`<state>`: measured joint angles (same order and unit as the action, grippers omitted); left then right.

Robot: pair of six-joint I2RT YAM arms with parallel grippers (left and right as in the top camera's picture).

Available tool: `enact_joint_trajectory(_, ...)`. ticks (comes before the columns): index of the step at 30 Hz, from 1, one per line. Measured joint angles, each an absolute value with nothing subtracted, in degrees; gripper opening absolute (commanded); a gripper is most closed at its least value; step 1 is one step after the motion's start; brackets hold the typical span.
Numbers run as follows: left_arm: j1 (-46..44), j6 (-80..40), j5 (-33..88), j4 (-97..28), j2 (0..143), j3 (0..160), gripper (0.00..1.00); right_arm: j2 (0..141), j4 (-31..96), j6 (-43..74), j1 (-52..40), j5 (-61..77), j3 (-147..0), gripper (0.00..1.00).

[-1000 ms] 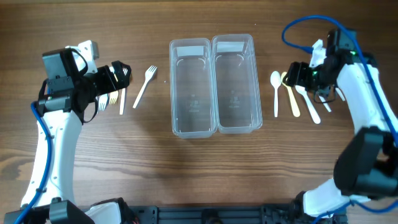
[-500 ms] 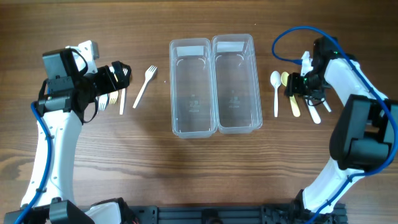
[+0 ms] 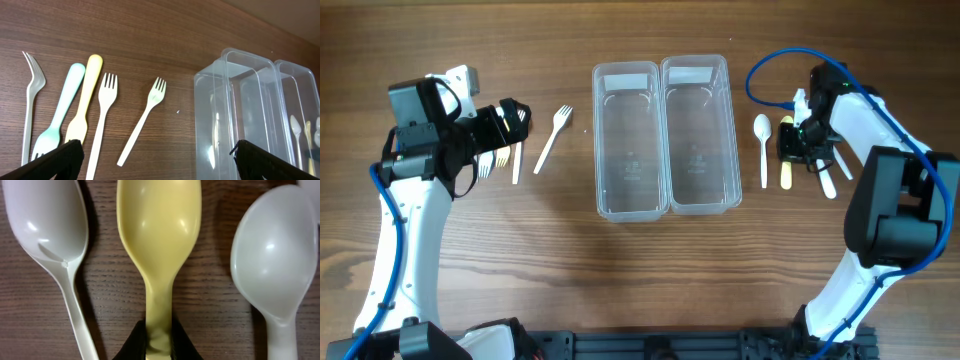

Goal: Pack container
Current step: 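Carry the yellow spoon into the right container and release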

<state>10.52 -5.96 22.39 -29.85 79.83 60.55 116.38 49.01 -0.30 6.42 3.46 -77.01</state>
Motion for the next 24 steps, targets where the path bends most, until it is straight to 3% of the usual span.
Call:
enact_joint_trajectory(6,10.5,-6.0,22.4,-29.8,79.8,60.6,1.00,113.3,50.5,0.4,6.4,2.5,-77.3,0.04)
enact_joint_trajectory(15,10.5,-6.0,22.4,-29.8,79.8,60.6,1.00,87.7,48.5,6.5,0.4,11.8,-84.9,0.04)
enact_joint_trajectory(24,10.5,-6.0,22.4,-29.9,79.8,60.6,1.00,99.8,47.7,12.8,-17.0,14.5,-80.4,0.06)
